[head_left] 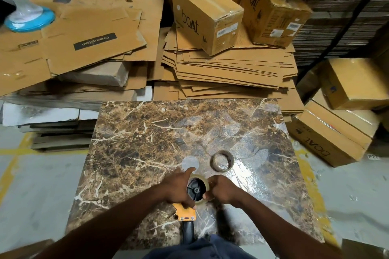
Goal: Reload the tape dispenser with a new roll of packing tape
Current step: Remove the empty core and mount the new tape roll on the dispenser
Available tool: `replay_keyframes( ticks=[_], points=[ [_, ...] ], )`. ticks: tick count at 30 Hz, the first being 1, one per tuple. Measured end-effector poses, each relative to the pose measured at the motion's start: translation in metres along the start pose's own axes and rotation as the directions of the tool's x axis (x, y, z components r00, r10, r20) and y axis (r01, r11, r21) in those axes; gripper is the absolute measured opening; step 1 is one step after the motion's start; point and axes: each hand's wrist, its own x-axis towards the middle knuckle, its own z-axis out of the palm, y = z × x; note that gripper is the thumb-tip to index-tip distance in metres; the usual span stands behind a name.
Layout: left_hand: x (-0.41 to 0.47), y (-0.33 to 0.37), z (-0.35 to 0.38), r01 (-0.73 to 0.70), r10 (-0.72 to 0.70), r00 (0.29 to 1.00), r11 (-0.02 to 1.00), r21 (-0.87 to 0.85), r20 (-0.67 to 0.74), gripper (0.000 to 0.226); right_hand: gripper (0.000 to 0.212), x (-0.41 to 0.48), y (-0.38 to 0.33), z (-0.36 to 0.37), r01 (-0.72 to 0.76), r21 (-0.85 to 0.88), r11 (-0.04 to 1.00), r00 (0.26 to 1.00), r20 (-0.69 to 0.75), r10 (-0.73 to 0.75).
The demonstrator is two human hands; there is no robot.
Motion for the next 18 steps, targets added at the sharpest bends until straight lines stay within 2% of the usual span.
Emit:
replay_keyframes(
  ticks=[3, 5, 10, 14, 18],
  points=[
    [-0.006, -0.002, 0.011, 0.021, -0.021, 1.0, 0.997, -0.077, 0.009, 0.132, 0.022, -0.004, -0.001, 0.004, -0.026, 0.075, 0.997, 0.999, 0.048, 0.022],
    [-0.009, -0.006, 0.015, 0.042, -0.041, 0.999, 0.993, -0.11, 0.016, 0.135, 0.015, -0.01, -0.002, 0.006, -0.022, 0.104, 0.994, 0.996, 0.089, 0.012],
    [-0.012, -0.012, 0.019, 0.063, -0.057, 0.998, 0.979, -0.194, 0.037, 0.13, 0.017, -0.015, -0.002, 0.006, -0.074, 0.116, 0.99, 0.989, 0.14, 0.058],
    [-0.011, -0.015, 0.025, 0.043, -0.043, 0.999, 0.983, -0.176, 0.003, 0.133, 0.032, -0.013, 0.006, 0.007, -0.102, 0.114, 0.988, 0.988, 0.124, 0.088],
    [-0.01, -0.017, 0.027, -0.038, 0.034, 0.998, 0.995, -0.089, -0.05, 0.136, 0.027, -0.014, 0.008, 0.004, -0.075, 0.069, 0.995, 0.994, 0.085, 0.069]
  ],
)
